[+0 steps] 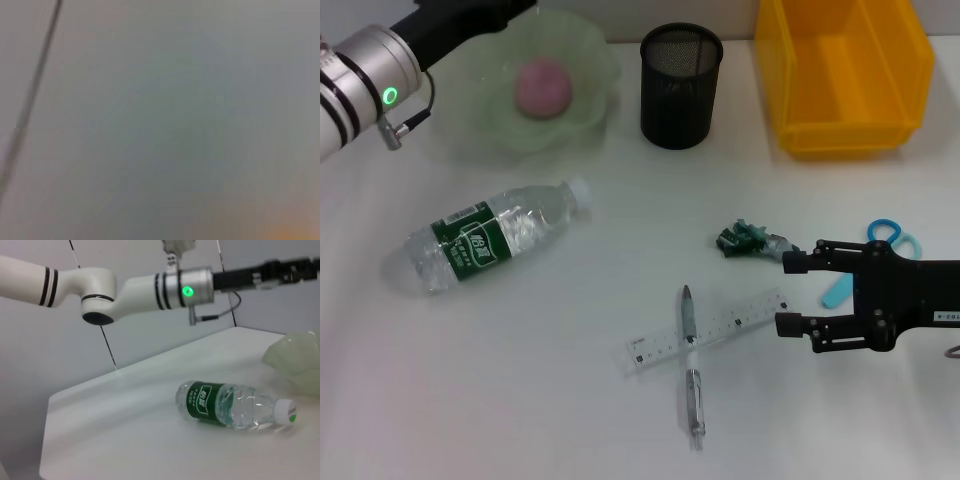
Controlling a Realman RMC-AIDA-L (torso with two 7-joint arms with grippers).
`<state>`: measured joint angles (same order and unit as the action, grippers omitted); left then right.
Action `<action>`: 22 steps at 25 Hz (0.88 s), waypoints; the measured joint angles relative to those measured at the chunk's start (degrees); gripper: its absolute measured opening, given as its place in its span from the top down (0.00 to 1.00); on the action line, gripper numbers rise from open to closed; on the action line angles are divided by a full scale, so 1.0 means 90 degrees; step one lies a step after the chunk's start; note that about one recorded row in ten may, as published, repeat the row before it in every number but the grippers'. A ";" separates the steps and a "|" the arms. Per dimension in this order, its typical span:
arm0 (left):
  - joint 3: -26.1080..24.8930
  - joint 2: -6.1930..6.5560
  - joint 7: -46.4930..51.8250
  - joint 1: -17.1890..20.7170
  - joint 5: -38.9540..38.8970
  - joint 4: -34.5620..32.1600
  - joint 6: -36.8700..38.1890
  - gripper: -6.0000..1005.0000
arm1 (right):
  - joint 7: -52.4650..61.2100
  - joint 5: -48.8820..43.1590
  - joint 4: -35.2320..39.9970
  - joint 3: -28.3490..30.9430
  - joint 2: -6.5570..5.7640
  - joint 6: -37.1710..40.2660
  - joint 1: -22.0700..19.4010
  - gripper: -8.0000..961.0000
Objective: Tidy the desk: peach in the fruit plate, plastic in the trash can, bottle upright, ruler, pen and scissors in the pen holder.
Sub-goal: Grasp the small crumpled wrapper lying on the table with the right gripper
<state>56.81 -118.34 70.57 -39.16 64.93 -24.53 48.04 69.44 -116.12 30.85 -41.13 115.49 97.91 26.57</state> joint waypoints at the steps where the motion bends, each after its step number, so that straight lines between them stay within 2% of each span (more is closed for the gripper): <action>1: 0.0000 0.0016 0.0119 0.0051 -0.0005 -0.0029 0.0276 0.24 | 0.0000 0.0000 0.0000 0.0000 0.0000 -0.0002 -0.0001 0.14; 3: 0.0007 0.0085 0.0445 0.0220 -0.0007 -0.0116 0.1158 0.19 | 0.0000 0.0000 0.0000 0.0000 -0.0003 -0.0006 -0.0002 0.14; 4: 0.0007 0.0085 0.0445 0.0220 -0.0007 -0.0116 0.1158 0.19 | 0.0000 0.0000 0.0000 0.0000 -0.0005 -0.0009 -0.0003 0.14; 5: 0.0043 0.0217 0.0678 0.0396 0.0032 -0.0181 0.2237 0.19 | 0.0000 0.0000 0.0000 0.0000 -0.0006 -0.0014 -0.0002 0.14; 8: 0.0064 0.0364 0.0782 0.0562 0.0234 -0.0203 0.3277 0.19 | 0.0000 0.0000 0.0043 0.0012 -0.0015 -0.0016 0.0009 0.14; 9: 0.0064 0.0364 0.0782 0.0562 0.0234 -0.0203 0.3277 0.19 | 0.0000 0.0000 0.0043 0.0012 -0.0015 -0.0016 0.0009 0.14; 10: 0.0066 0.0514 0.0810 0.0707 0.0640 -0.0213 0.4032 0.19 | 0.0000 0.0000 0.0067 0.0023 -0.0016 -0.0011 0.0011 0.14; 11: 0.0066 0.0584 0.0812 0.0773 0.0878 -0.0221 0.4308 0.19 | 0.0000 0.0000 0.0078 0.0031 -0.0016 -0.0010 0.0012 0.14; 17: 0.0012 0.0776 0.0638 0.1215 0.1871 -0.0208 0.4751 0.19 | 0.0026 0.0000 0.0110 0.0064 -0.0022 -0.0028 0.0071 0.14; 22: 0.0053 0.0812 -0.0103 0.1643 0.2467 -0.0185 0.5003 0.19 | 0.0149 0.0002 0.0157 0.0069 -0.0029 -0.0039 0.0141 0.14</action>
<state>57.29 -111.03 69.64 -24.37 87.13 -26.20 93.07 70.78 -116.10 32.27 -40.51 115.22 97.57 27.84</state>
